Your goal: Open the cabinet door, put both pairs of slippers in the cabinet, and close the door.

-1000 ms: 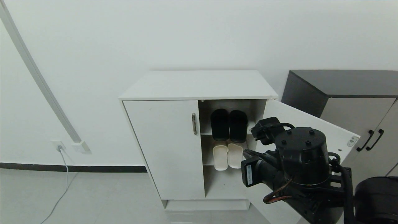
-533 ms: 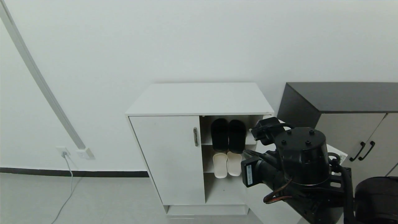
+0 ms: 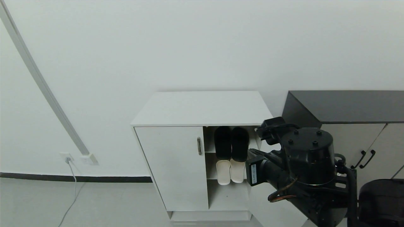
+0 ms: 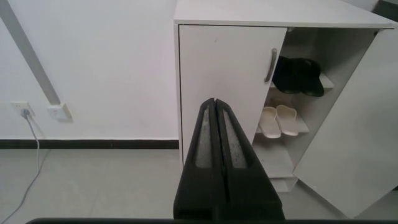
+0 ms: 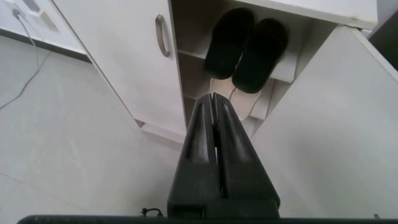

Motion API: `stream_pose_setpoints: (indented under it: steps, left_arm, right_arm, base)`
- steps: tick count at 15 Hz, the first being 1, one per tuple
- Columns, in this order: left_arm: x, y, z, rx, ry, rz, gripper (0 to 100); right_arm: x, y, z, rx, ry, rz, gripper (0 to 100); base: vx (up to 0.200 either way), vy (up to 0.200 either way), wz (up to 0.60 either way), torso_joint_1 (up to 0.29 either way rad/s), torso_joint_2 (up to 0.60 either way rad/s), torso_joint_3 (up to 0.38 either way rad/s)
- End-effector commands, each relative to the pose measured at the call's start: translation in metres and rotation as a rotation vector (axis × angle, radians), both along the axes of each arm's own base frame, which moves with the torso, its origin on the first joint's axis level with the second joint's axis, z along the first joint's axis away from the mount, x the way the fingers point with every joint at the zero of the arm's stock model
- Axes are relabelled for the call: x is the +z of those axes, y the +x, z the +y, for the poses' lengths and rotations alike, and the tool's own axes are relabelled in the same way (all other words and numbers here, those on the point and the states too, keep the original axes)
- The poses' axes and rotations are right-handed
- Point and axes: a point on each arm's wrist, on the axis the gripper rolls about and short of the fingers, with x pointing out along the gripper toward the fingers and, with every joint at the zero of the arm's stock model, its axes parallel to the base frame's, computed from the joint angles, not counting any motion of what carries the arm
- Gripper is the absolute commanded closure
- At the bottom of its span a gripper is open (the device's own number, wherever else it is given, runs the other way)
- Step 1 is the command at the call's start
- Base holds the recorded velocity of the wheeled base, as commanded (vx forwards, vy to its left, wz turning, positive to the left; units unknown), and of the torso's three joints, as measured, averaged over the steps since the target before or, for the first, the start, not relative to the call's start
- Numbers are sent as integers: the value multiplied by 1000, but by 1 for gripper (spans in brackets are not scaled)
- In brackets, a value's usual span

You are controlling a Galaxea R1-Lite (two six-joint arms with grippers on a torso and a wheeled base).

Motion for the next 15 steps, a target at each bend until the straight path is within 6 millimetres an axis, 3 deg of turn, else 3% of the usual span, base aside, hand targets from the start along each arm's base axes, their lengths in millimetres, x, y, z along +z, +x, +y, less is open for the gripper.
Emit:
stream_pose_setpoints:
  steps: [1,3,9,15]
  left_arm:
    - [0,0,0,0,-1,0,100]
    - [0,0,0,0,-1,0,100]
    - [0,0,0,0,-1,0,100]
    - [0,0,0,2,-1,0,100]
  right_arm:
    - [-2,0,0,0,-7,4,100]
    - [-3,0,-1,0,-16,3,100]
    - [-1,3,-4,-11,-9,-8,100]
    - [-1,7,-9,-32,-14,-17,100]
  base:
    - [0,0,0,0,0,0]
    - [0,0,0,0,0,0]
    - [0,0,-600,6,-1,0]
    - [0,0,0,0,0,0]
